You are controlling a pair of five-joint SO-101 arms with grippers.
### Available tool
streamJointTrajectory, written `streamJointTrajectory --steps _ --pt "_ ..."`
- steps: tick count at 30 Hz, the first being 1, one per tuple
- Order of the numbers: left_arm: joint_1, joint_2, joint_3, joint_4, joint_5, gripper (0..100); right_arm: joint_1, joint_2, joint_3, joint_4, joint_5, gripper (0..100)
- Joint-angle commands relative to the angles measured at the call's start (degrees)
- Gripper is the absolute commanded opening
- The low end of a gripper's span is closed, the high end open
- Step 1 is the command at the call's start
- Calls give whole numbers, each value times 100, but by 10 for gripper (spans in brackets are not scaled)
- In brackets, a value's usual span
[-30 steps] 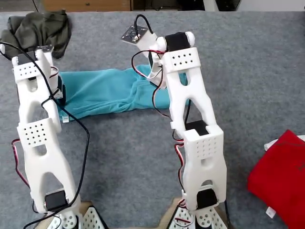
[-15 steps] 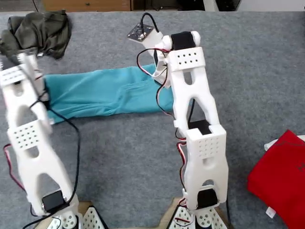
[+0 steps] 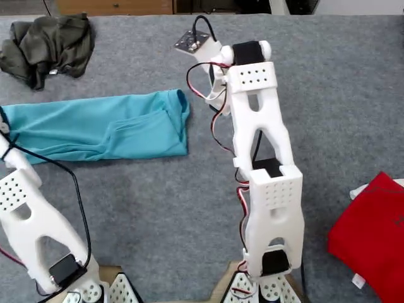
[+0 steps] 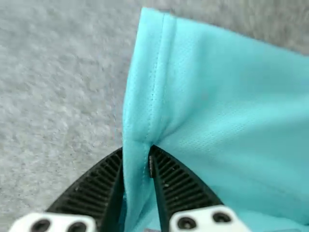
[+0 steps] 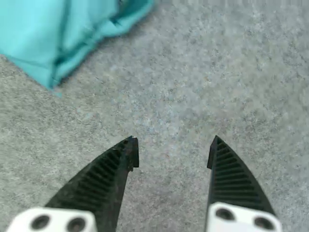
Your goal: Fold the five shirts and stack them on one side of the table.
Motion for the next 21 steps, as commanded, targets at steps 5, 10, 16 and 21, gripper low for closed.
streamJointTrajectory --steps 5,10,16,21 --pt "211 -101 -1125 62 932 18 426 -549 -22 88 -273 239" --pt "712 -479 -932 62 1371 18 646 -541 -4 88 -316 239" --pt "1688 -1218 0 62 1697 18 884 -541 4 88 -316 239" --pt "2716 -1596 554 62 1952 18 1138 -541 13 88 -316 239"
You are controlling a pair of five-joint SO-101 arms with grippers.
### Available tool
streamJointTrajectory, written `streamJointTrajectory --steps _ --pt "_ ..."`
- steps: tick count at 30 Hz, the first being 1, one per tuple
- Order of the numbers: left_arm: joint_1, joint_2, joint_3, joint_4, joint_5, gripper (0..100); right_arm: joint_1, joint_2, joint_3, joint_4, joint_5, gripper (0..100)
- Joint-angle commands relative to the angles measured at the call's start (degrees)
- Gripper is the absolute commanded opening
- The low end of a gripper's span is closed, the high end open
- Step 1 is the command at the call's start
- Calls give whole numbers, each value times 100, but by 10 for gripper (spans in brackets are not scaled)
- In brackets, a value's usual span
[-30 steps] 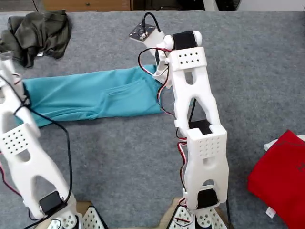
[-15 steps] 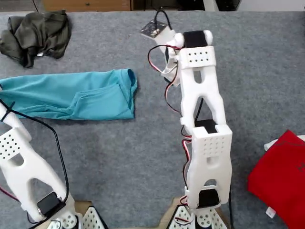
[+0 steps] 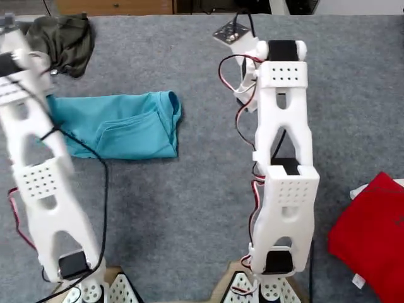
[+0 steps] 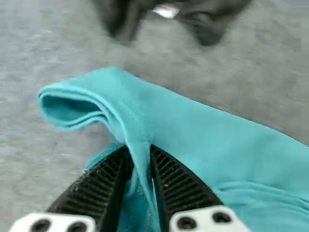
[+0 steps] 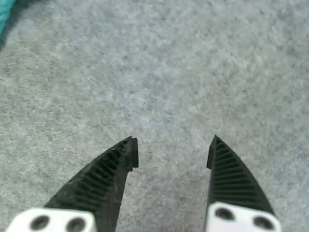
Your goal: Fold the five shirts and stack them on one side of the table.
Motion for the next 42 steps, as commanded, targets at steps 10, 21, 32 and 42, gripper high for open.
streamJointTrajectory --steps 10,21,32,42 --pt "2127 -699 923 62 387 18 435 -497 13 88 -79 239" --pt "3051 -1631 2110 70 492 18 400 224 -40 -237 -404 239" --pt "3675 -1877 2479 62 510 18 400 462 -180 -633 -668 239" --pt "3209 -1710 2523 62 958 238 391 453 -400 -431 -668 239"
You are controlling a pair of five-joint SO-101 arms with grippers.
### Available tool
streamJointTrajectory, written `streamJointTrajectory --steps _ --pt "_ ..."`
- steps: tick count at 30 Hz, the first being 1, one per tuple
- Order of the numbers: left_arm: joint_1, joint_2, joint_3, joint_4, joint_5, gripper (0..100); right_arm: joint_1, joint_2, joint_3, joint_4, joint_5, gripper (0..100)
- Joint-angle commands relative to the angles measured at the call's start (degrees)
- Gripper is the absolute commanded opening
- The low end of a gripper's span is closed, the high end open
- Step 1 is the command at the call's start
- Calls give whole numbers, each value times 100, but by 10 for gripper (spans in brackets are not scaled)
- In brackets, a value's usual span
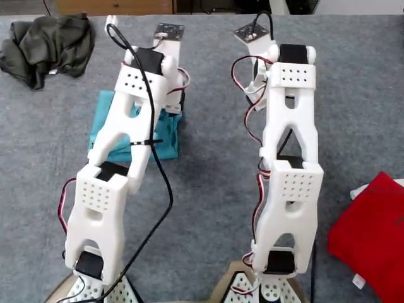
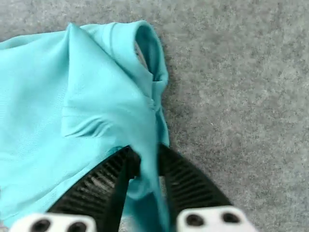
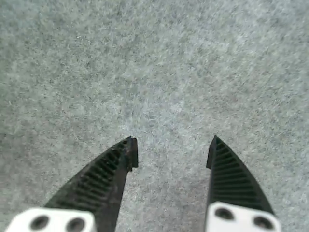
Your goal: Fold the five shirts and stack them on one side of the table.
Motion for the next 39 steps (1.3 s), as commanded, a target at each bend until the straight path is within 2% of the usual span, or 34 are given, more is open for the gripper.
streamJointTrajectory --steps 1,9,12,16,21,26,31,34,36,39 --pt "-352 -251 -26 62 589 267 31 -57 -365 105 -35 239" --pt "-923 -303 -44 53 598 275 -145 -66 -848 598 -202 239" --pt "-1415 -303 -79 62 598 275 -488 -207 -901 607 -237 239" --pt "-2084 -303 193 62 598 275 -1288 -620 -576 607 -237 240" --pt "-2382 -479 1512 70 862 274 -2334 -1059 -40 598 -246 239" --pt "-2593 -1534 2831 70 976 274 -2932 -1165 -13 580 -360 239" --pt "-3007 -3064 4149 70 949 274 -3081 -1156 -13 571 -1653 239" --pt "-3200 -3934 5029 70 668 274 -3099 -1138 -13 563 -2514 239" --pt "-3341 -4505 5609 70 440 274 -3196 -1138 40 457 -2716 239" --pt "-3604 -5349 6391 62 141 274 -3371 -1130 4 369 -2602 240"
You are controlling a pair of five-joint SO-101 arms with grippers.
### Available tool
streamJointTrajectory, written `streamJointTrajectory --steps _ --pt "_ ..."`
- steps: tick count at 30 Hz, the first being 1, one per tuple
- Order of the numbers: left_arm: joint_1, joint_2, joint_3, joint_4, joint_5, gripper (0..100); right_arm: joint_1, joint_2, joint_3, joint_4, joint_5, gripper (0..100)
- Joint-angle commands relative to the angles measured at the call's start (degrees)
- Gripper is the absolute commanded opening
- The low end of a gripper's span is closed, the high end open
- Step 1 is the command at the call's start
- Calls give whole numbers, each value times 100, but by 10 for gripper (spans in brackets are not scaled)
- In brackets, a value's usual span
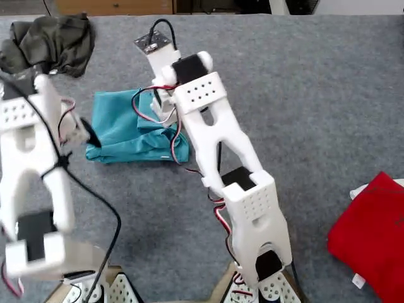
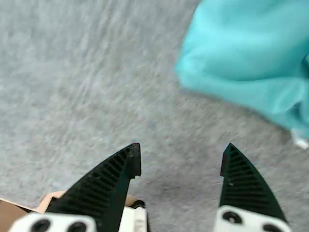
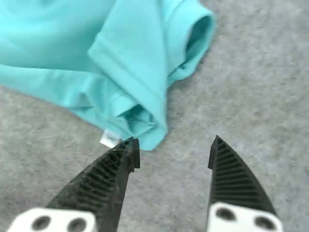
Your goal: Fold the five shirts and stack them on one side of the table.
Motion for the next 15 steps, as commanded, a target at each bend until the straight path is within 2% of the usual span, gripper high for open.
streamJointTrajectory --steps 1,10,15 --pt "-299 -1226 818 62 -396 274 -251 -514 -48 -193 -62 240" --pt "-1204 -3284 1653 53 -1275 274 -576 4 -22 -1160 -88 239" --pt "-1785 -4057 2171 53 -1925 274 -752 541 -259 -1503 -818 239"
